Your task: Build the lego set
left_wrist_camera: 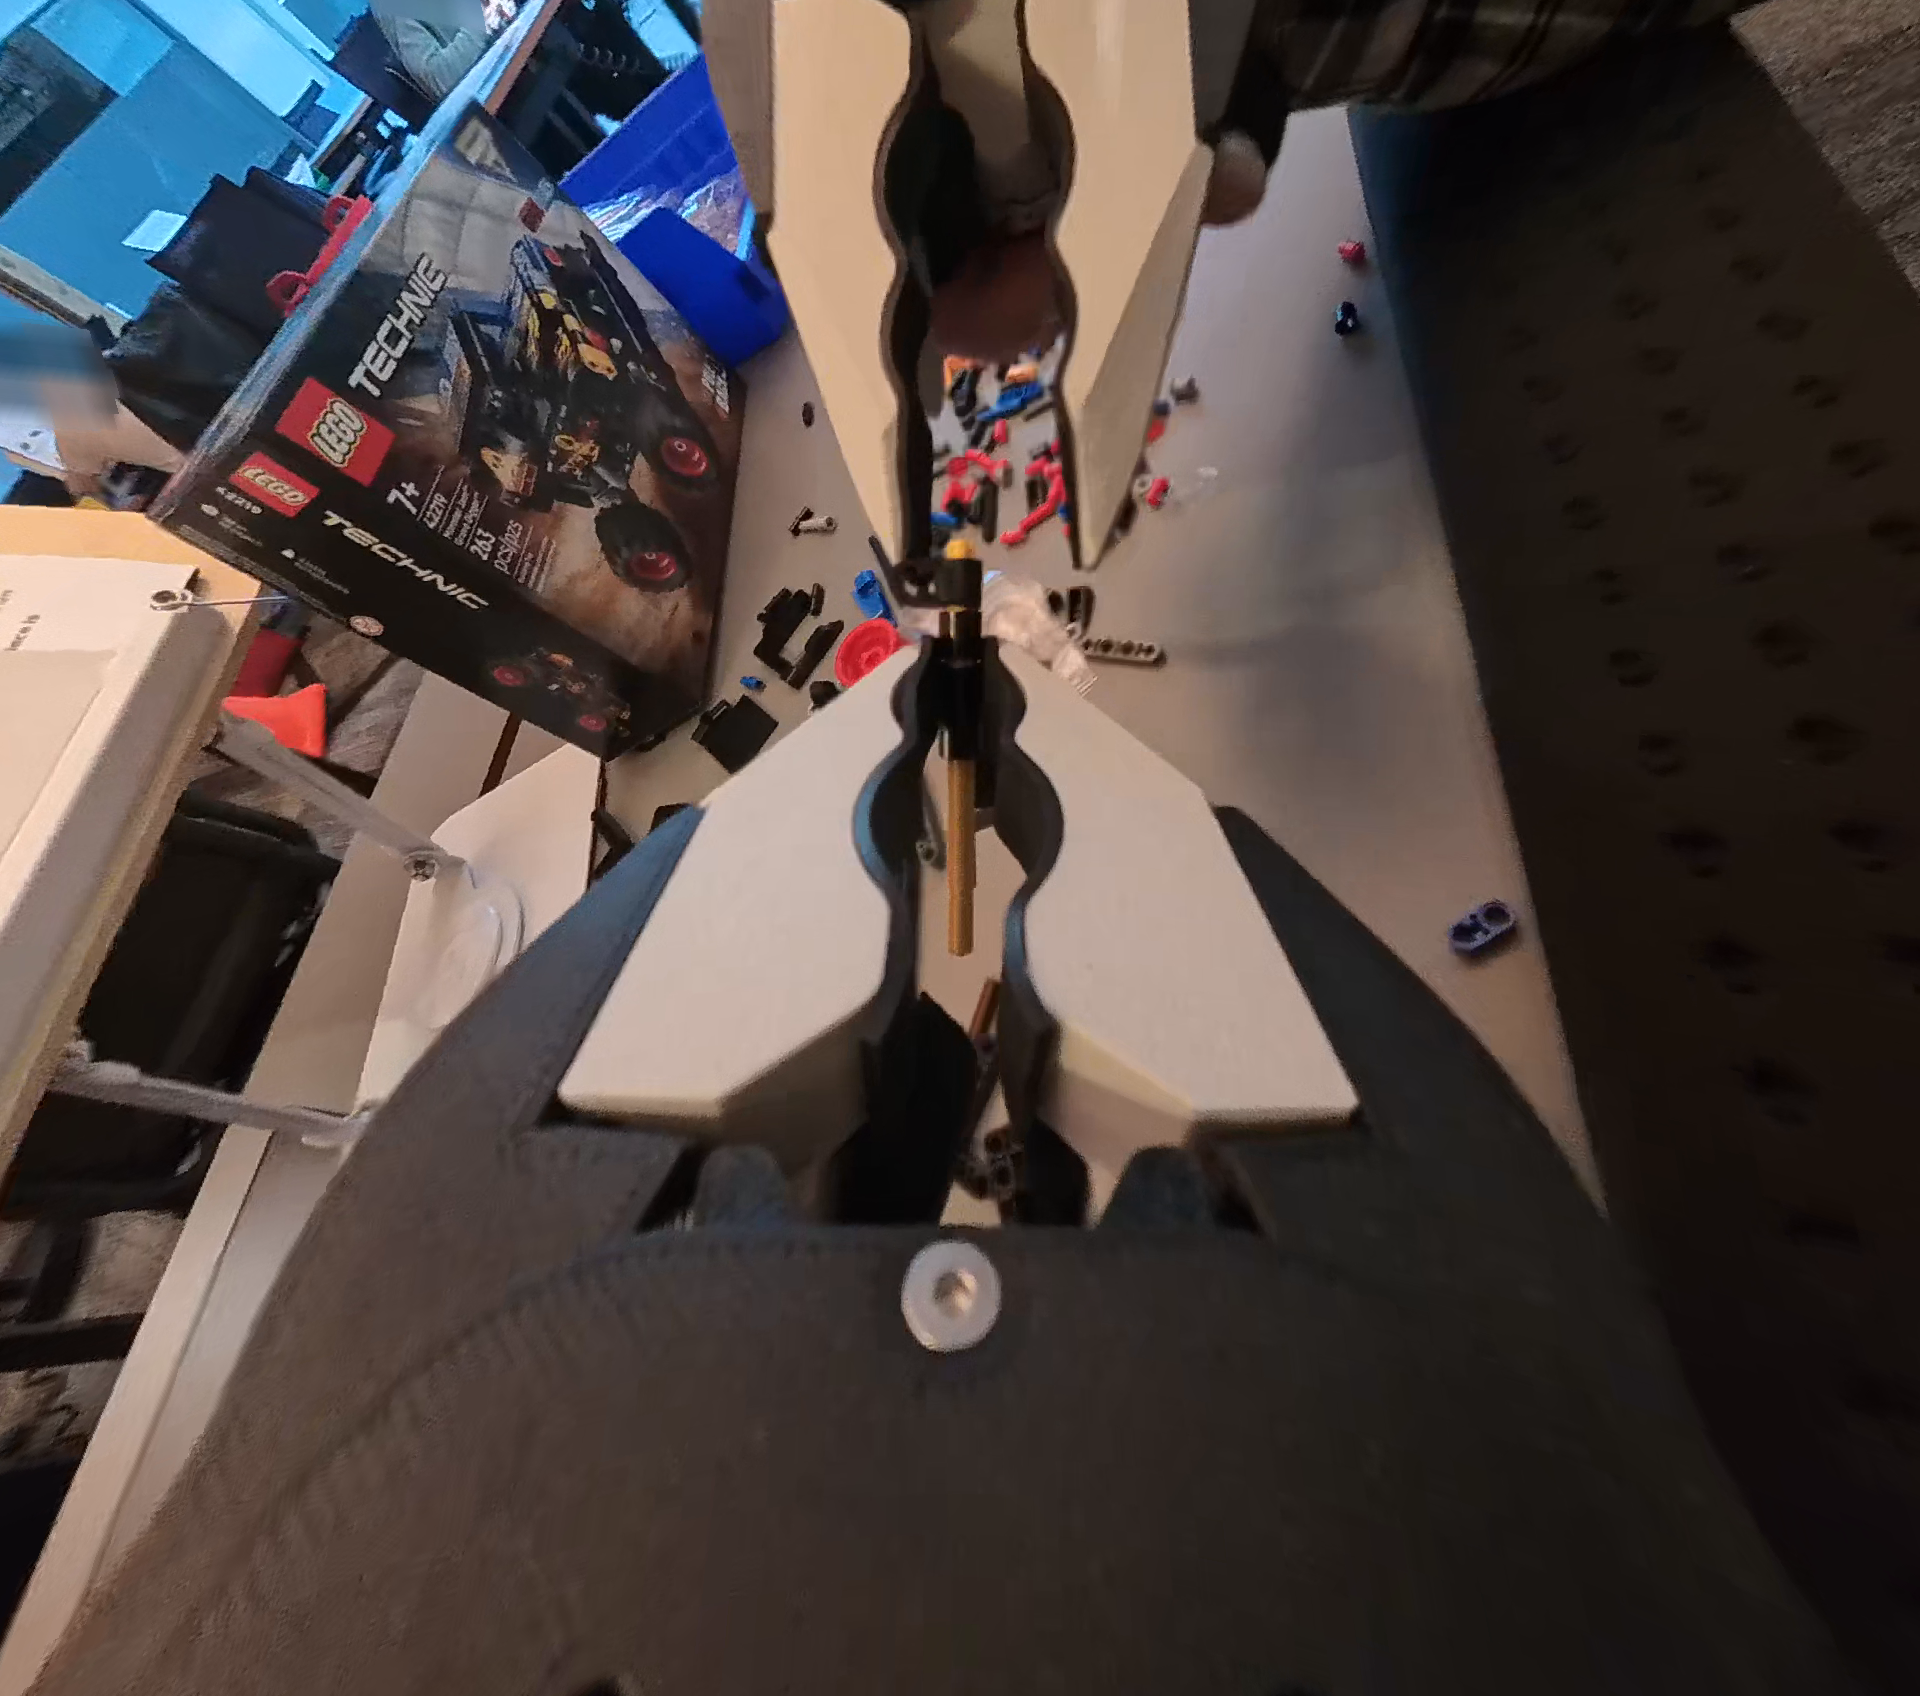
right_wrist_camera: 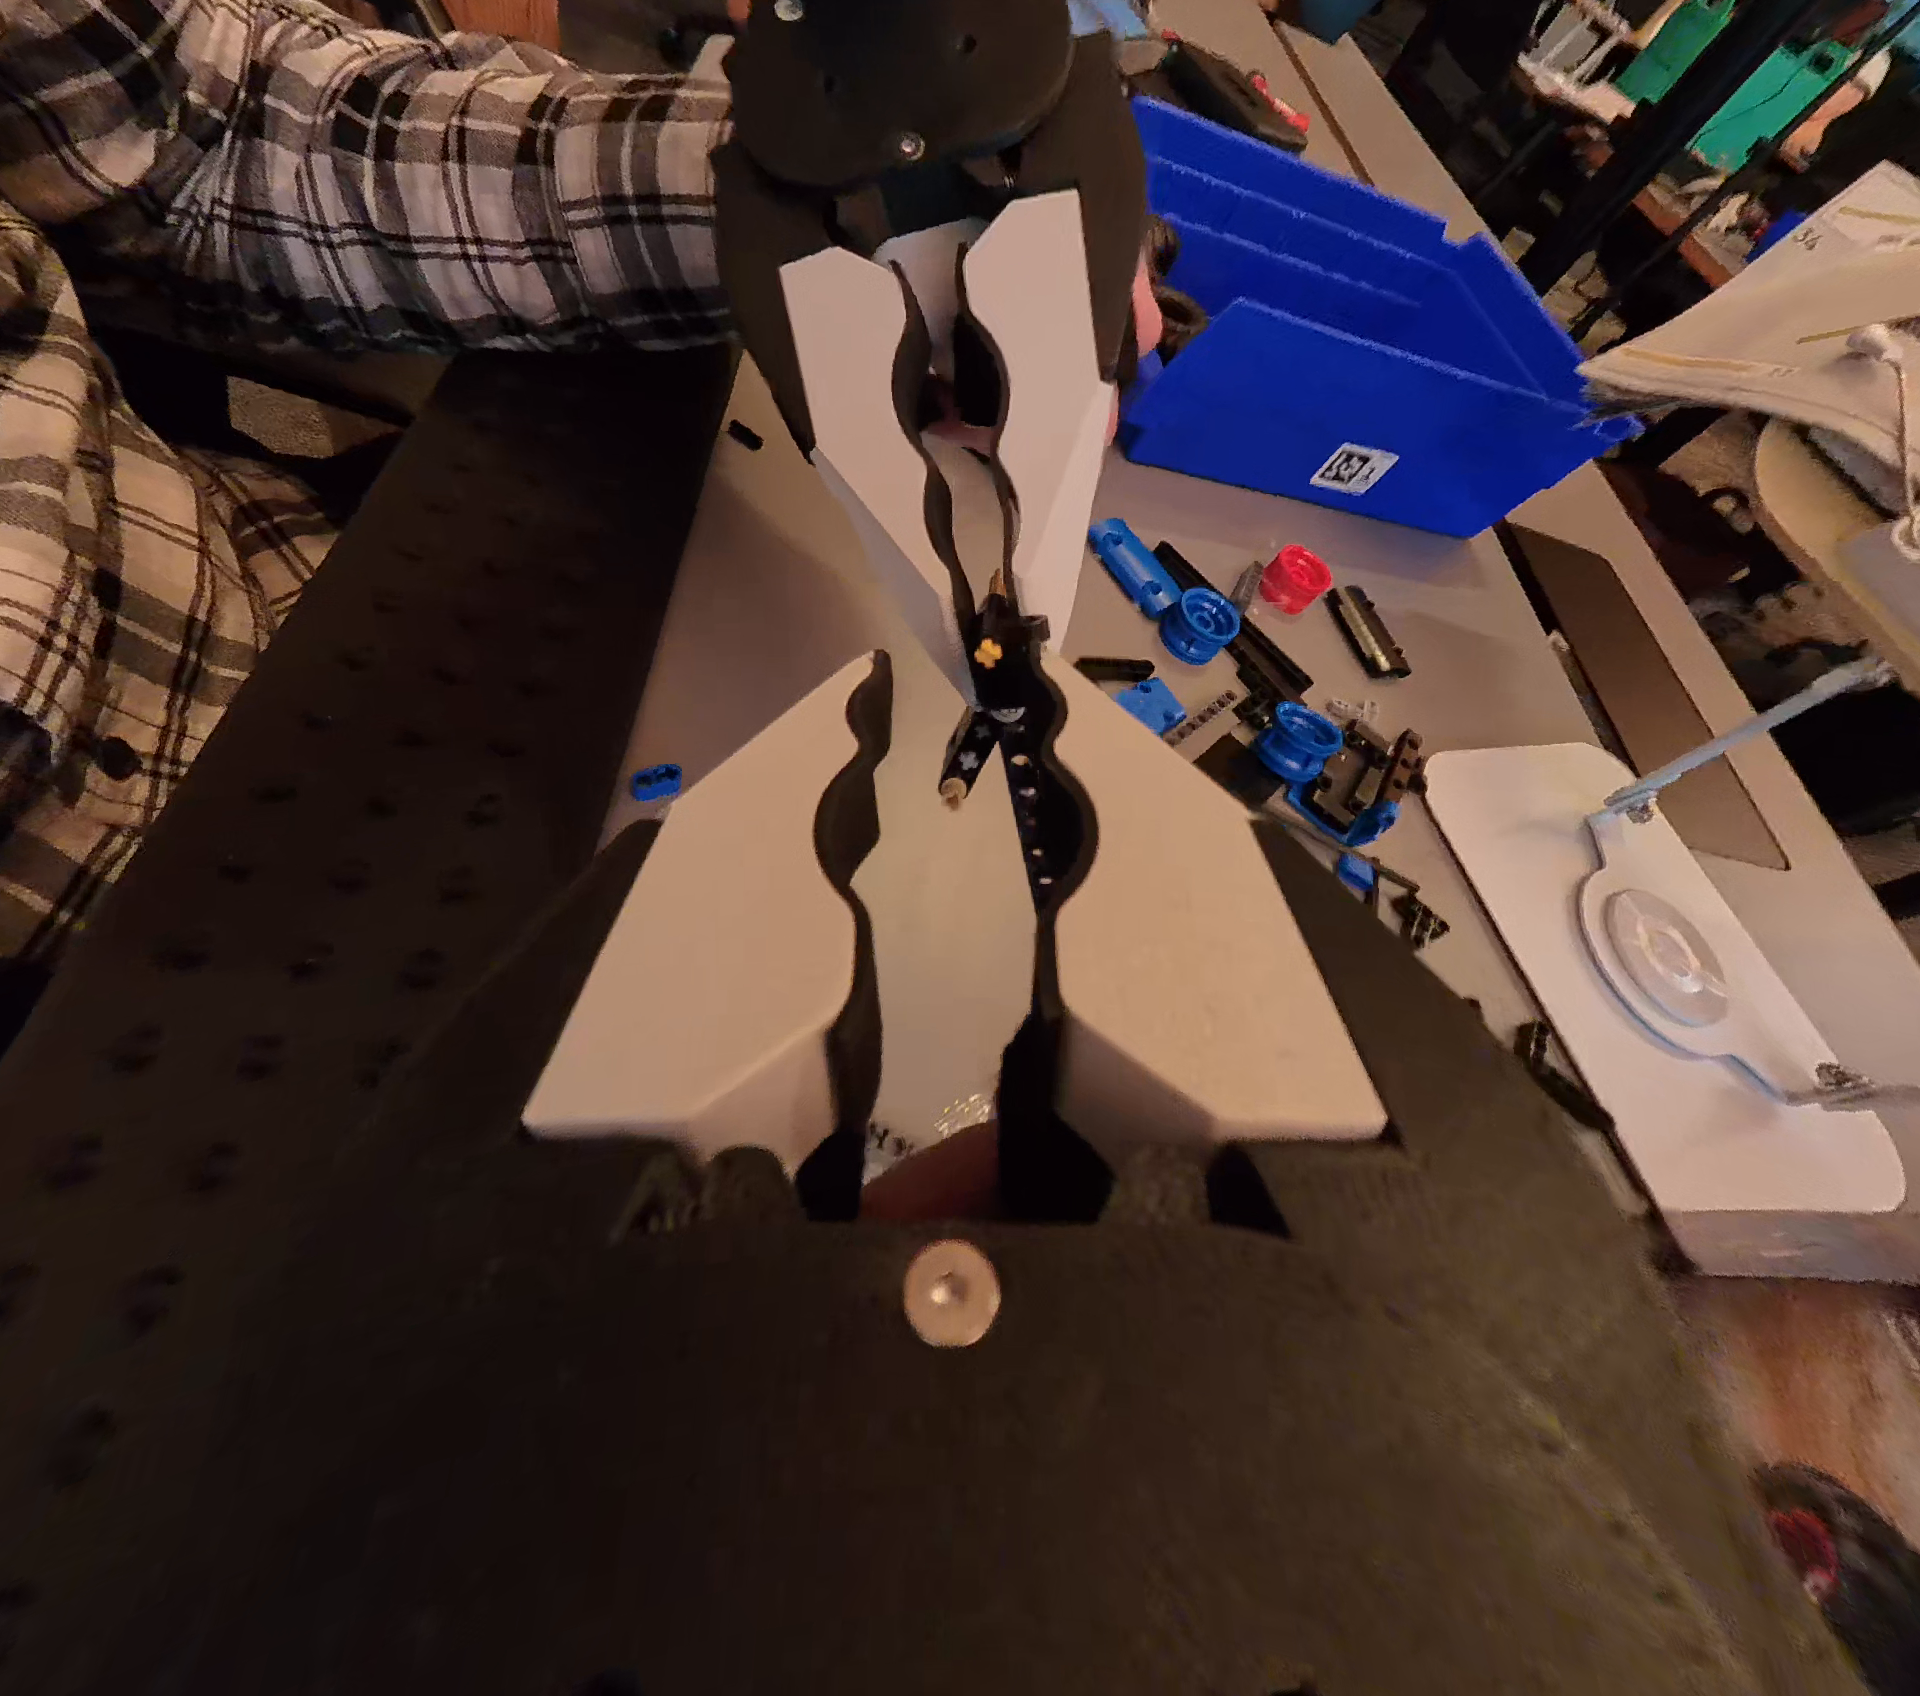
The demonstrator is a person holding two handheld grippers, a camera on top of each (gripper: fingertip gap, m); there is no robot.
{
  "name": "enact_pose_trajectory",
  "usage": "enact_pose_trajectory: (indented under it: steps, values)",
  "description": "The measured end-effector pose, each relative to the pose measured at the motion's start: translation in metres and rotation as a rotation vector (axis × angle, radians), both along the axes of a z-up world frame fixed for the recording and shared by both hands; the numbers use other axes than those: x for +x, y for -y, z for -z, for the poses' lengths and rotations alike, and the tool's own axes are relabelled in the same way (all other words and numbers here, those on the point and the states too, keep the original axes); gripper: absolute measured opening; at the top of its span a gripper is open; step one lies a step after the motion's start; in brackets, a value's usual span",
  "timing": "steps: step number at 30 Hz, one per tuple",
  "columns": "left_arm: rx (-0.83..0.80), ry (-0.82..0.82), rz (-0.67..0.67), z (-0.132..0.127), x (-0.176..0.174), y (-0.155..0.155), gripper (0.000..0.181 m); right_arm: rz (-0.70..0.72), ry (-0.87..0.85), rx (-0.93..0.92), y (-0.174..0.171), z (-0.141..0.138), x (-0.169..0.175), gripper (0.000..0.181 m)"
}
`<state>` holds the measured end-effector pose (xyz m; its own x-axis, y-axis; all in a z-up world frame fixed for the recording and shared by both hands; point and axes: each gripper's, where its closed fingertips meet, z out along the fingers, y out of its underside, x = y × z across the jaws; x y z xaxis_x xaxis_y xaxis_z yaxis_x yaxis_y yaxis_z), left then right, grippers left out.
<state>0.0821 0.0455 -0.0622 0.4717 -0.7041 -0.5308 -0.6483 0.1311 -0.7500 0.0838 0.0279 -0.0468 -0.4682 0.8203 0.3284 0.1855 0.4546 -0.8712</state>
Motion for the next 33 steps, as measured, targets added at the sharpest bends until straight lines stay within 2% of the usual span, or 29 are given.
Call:
enact_pose_trajectory:
  steps: [5, 9, 10, 11, 14, 19, 22, 30, 33]
  values:
    - [0.067, -0.047, -0.074, -0.003, -0.013, -0.008, 0.005, 0.053, -0.036, -0.085, -0.011, -0.016, 0.002, 0.019]
    - [0.189, -0.157, -0.121, -0.007, -0.011, -0.015, 0.005, 0.119, 0.043, -0.331, -0.024, -0.013, -0.008, 0.042]
    - [0.217, -0.185, -0.131, -0.007, -0.010, -0.016, 0.005, 0.114, 0.035, -0.407, -0.024, -0.017, -0.009, 0.040]
    - [0.245, -0.222, -0.148, -0.007, -0.011, -0.018, 0.005, 0.121, 0.043, -0.469, -0.024, -0.017, -0.010, 0.030]
    - [0.334, -0.302, -0.201, -0.011, -0.012, -0.025, 0.005, 0.177, 0.082, -0.541, -0.029, -0.007, -0.017, 0.021]
    - [0.441, -0.424, -0.265, -0.012, -0.016, -0.032, 0.005, 0.229, 0.087, -0.580, -0.034, -0.003, -0.020, 0.016]
    - [0.465, -0.444, -0.273, -0.014, -0.015, -0.033, 0.005, 0.224, 0.053, -0.532, -0.035, -0.004, -0.018, 0.015]
    - [0.453, -0.408, -0.236, -0.012, -0.006, -0.028, 0.005, 0.165, 0.043, -0.508, -0.030, -0.004, -0.006, 0.015]
    - [0.437, -0.373, -0.287, -0.018, -0.022, -0.030, 0.006, 0.163, 0.002, -0.531, -0.041, -0.014, 0.006, 0.015]
